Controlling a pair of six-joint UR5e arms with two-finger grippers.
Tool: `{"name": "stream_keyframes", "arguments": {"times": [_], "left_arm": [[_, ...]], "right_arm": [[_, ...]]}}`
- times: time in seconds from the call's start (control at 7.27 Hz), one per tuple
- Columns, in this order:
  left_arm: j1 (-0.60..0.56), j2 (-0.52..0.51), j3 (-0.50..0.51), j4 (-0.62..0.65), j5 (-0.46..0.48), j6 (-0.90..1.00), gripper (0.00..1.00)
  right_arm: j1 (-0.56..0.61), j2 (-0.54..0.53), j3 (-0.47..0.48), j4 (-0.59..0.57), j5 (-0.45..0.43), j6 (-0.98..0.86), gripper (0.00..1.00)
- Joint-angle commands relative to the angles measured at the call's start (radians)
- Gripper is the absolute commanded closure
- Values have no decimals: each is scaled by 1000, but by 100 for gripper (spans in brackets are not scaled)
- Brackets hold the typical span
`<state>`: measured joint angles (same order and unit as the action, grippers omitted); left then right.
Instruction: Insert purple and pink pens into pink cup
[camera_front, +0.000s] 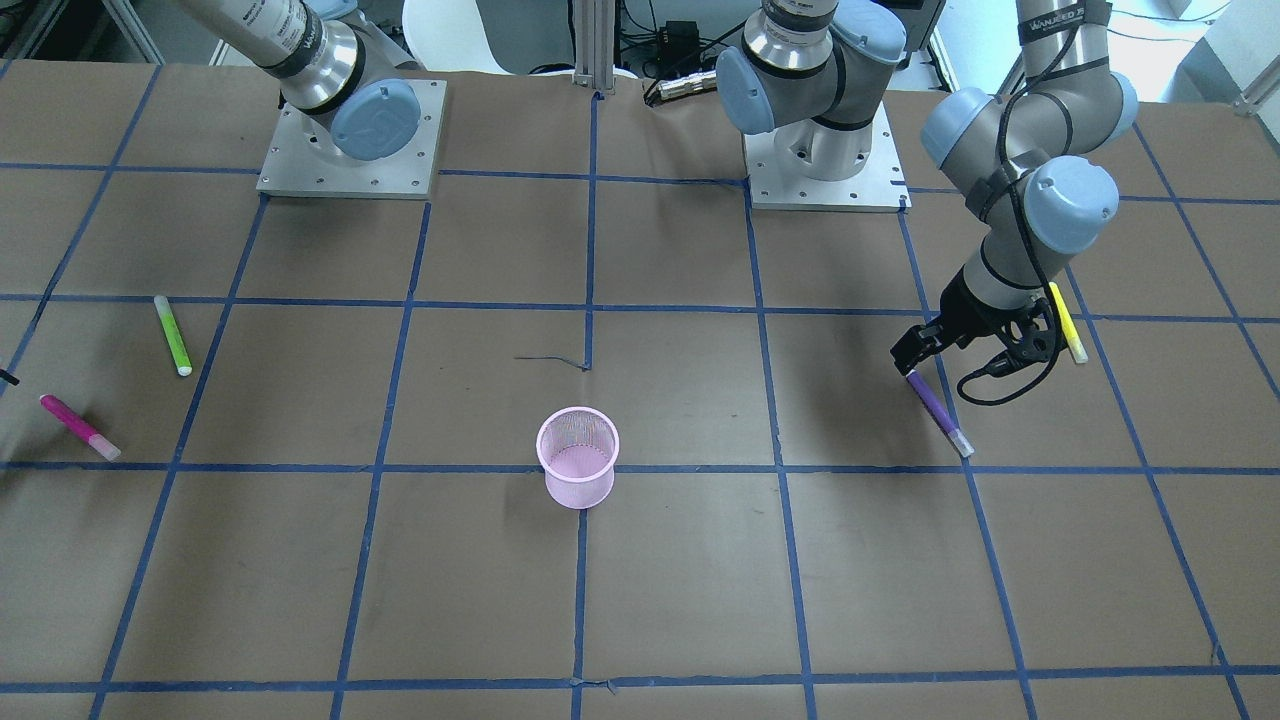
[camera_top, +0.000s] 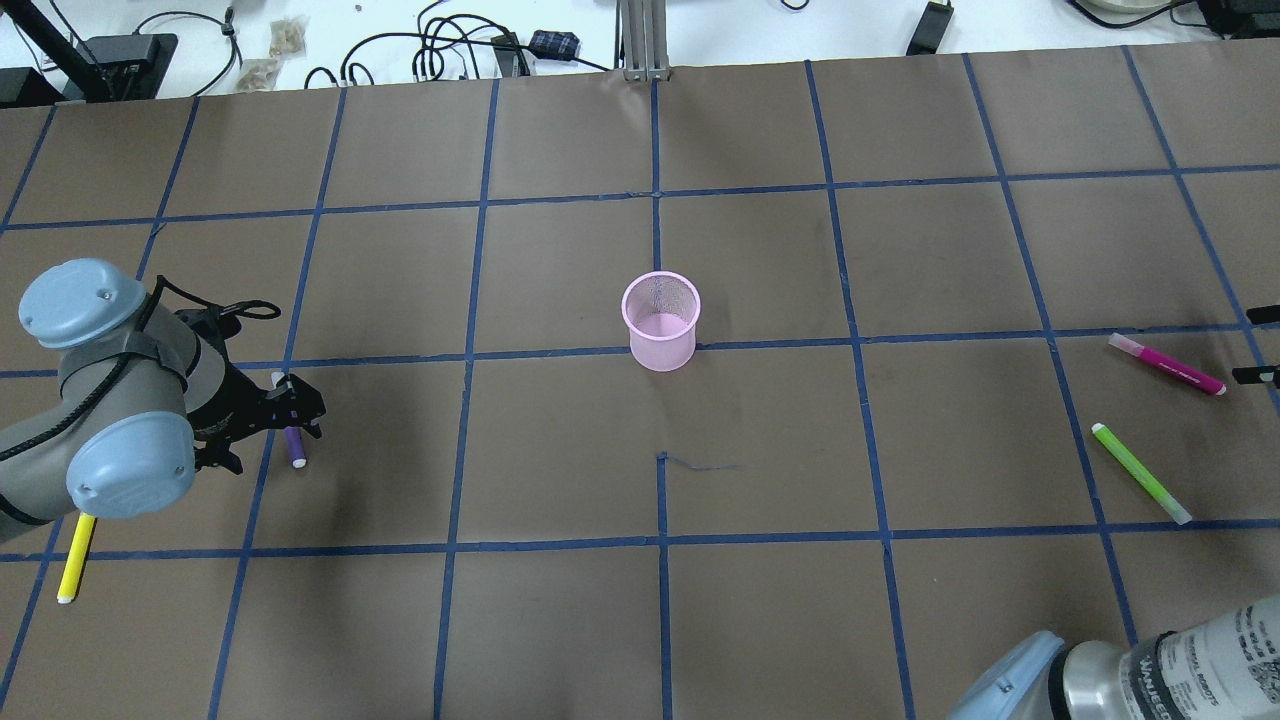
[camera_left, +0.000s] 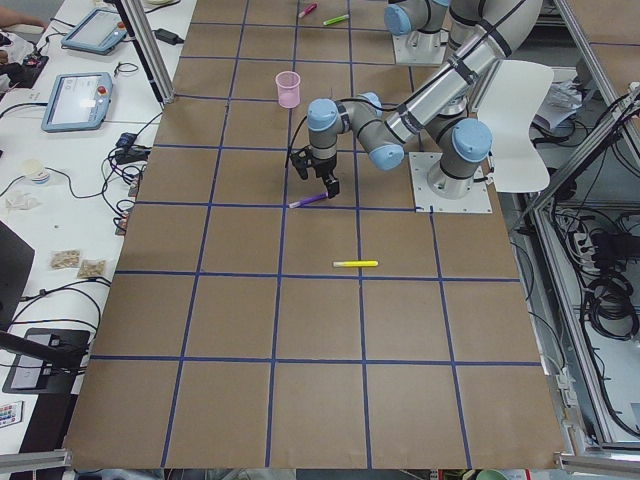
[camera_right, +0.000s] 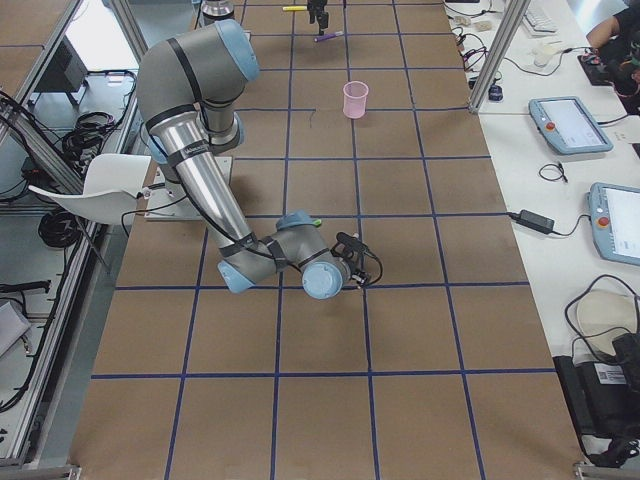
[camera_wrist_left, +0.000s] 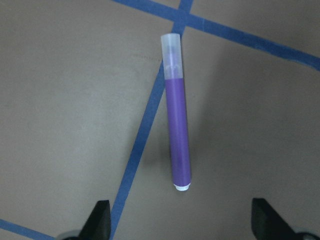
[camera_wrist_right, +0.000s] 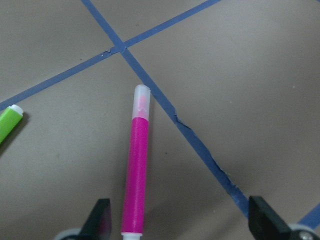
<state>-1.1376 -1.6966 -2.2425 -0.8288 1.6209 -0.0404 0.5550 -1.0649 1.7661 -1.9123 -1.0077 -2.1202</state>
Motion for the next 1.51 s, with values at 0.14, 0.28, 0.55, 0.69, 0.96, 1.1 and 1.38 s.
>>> {"name": "stream_keyframes", "arguments": {"times": [0.14, 0.28, 0.55, 0.69, 0.96, 1.1, 1.38], "left_arm": [[-4, -89, 3, 80, 28, -27, 0], [-8, -89, 3, 80, 36, -23, 0], [-14, -90, 3, 79, 34, -19, 33], [-21, -93, 4, 77, 33, -21, 52], [-25, -95, 17, 74, 31, -16, 66], [-27, -97, 26, 74, 28, -12, 77], [-34, -97, 29, 74, 25, -15, 99]], "right_arm": [[-10, -1, 72, -21, 18, -38, 4], [-10, -1, 76, -19, 15, -37, 4], [-10, 6, 75, -46, -9, -44, 26], [-10, 10, 76, -50, -8, -43, 35], [-10, 8, 76, -59, -8, -44, 75], [-10, 8, 75, -63, -9, -43, 89], [-10, -1, 73, -60, -14, -29, 98]]}}
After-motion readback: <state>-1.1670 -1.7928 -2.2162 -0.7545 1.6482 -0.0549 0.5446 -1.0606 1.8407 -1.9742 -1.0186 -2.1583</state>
